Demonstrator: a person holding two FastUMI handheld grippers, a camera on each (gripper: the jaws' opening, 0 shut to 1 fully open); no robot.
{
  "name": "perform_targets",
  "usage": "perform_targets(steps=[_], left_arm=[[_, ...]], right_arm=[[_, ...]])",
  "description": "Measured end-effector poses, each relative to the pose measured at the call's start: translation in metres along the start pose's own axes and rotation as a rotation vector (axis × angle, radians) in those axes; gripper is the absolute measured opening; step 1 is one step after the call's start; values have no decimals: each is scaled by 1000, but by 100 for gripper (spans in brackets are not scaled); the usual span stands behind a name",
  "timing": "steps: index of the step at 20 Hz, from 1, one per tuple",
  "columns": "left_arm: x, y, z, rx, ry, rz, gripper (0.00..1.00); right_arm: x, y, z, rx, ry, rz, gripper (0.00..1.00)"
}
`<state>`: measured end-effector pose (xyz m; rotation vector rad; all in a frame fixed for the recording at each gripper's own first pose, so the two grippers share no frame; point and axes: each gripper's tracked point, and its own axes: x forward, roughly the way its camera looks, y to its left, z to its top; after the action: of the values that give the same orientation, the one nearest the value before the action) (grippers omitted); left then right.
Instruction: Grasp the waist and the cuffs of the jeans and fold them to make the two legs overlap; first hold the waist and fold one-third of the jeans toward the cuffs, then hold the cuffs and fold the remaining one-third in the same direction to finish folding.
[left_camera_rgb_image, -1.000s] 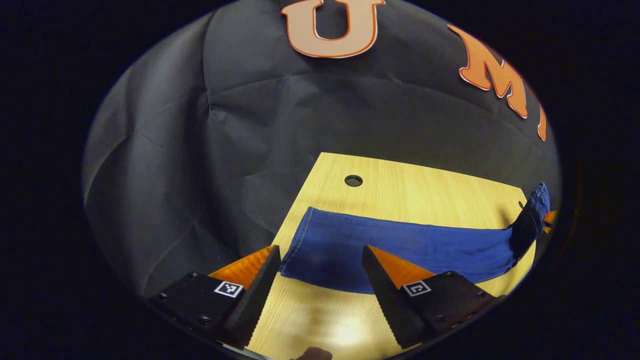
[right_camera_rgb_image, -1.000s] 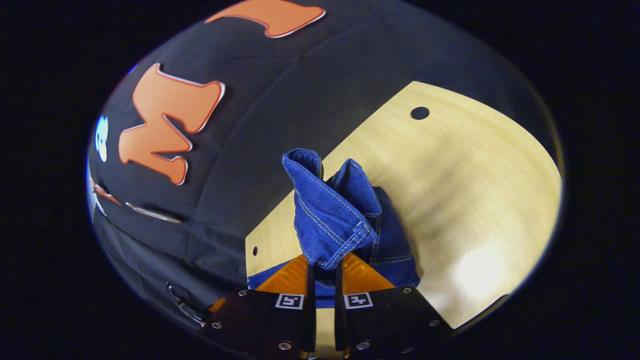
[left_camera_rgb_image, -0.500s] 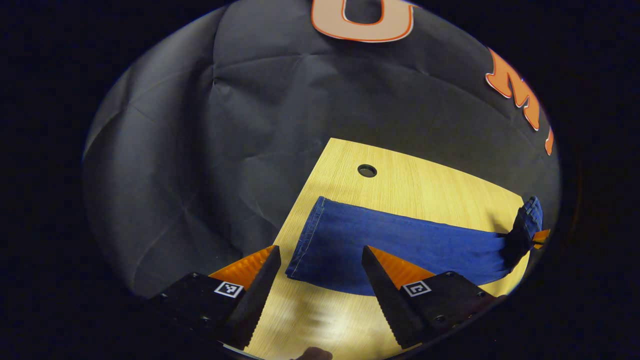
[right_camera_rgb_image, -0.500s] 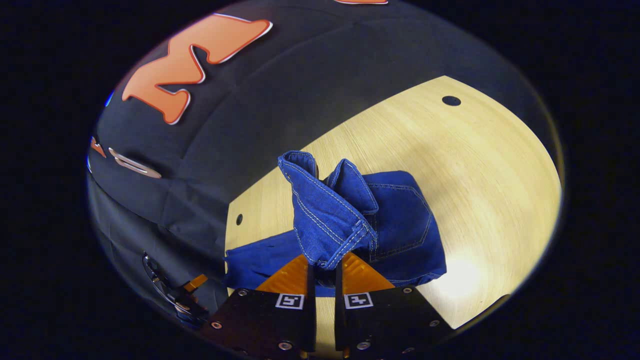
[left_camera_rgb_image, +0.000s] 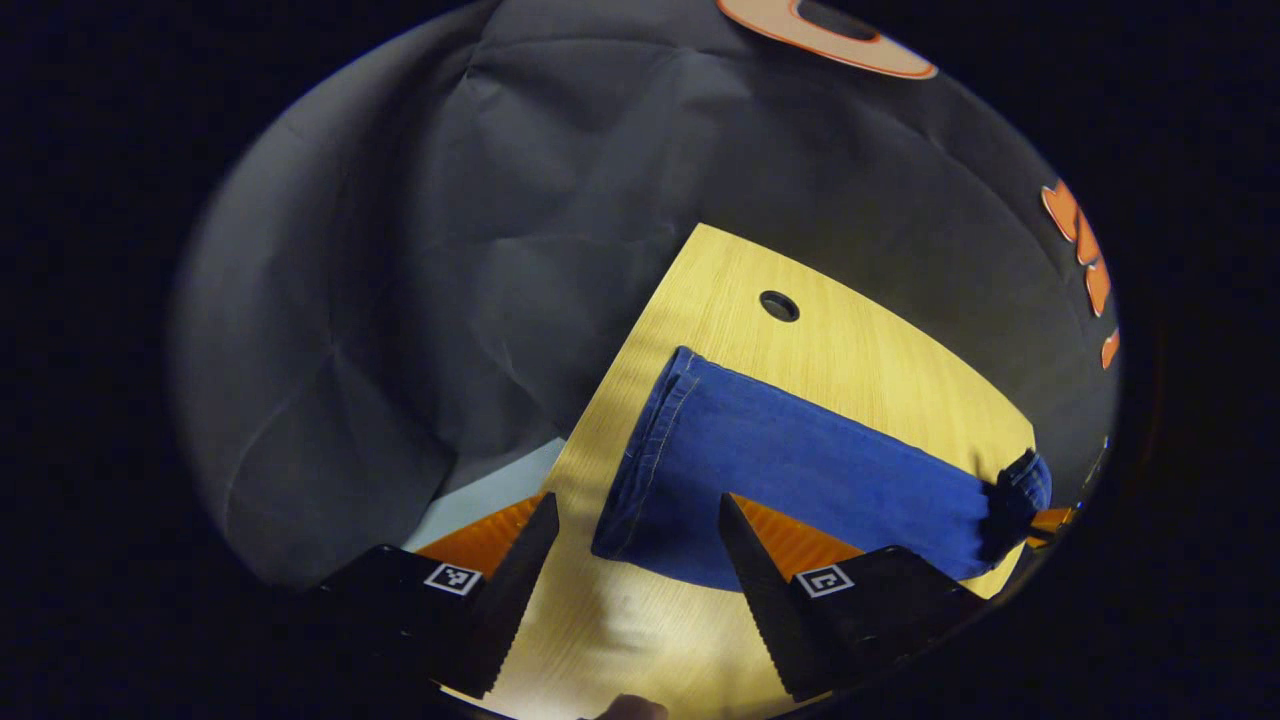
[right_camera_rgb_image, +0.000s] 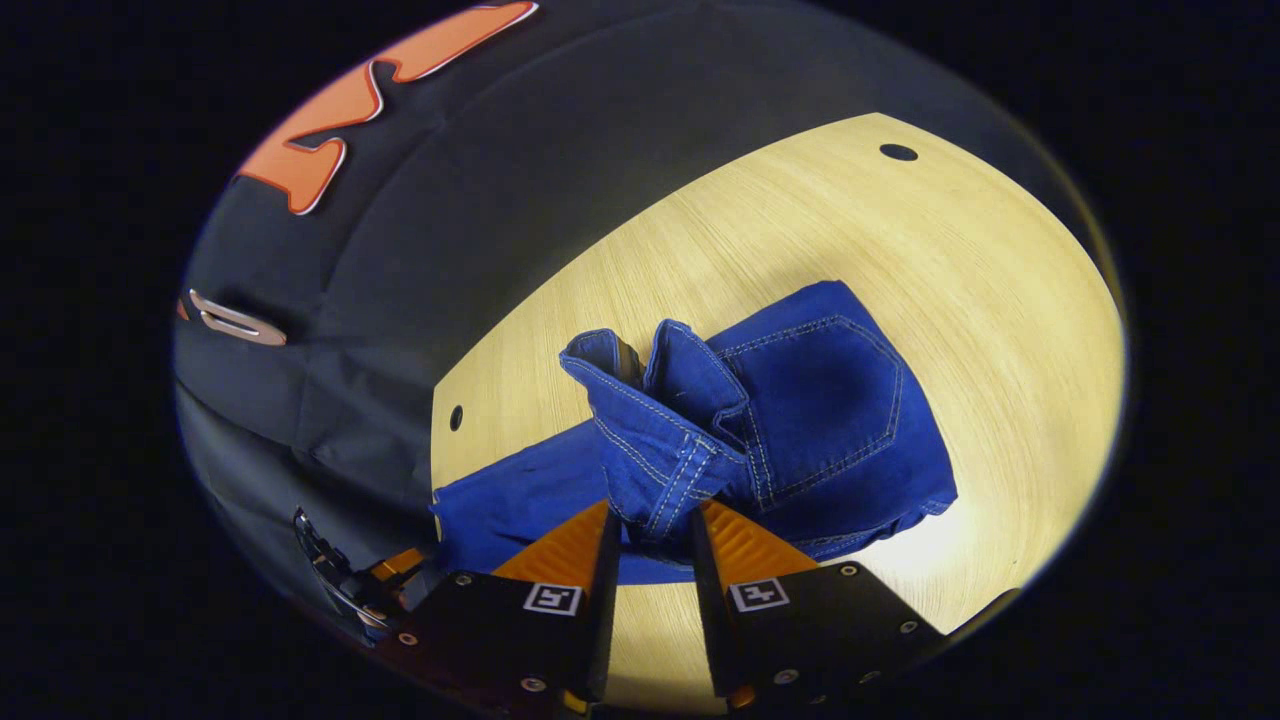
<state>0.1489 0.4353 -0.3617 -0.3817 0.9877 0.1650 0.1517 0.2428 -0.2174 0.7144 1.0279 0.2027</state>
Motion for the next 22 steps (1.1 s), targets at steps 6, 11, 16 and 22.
perform_targets(steps=[6,11,16,22], left_arm=[[5,5,-3,-31,82,-36,98],[24,-2,-23,-25,157,-38,99],[28,3,-28,37,167,34,95],[31,7,-32,151,143,95,7]], right_arm=[[-3,19,-5,33,-17,50,88],[-18,20,0,9,-51,51,90],[-40,15,10,-3,-96,51,90],[-54,9,11,3,-119,52,90]])
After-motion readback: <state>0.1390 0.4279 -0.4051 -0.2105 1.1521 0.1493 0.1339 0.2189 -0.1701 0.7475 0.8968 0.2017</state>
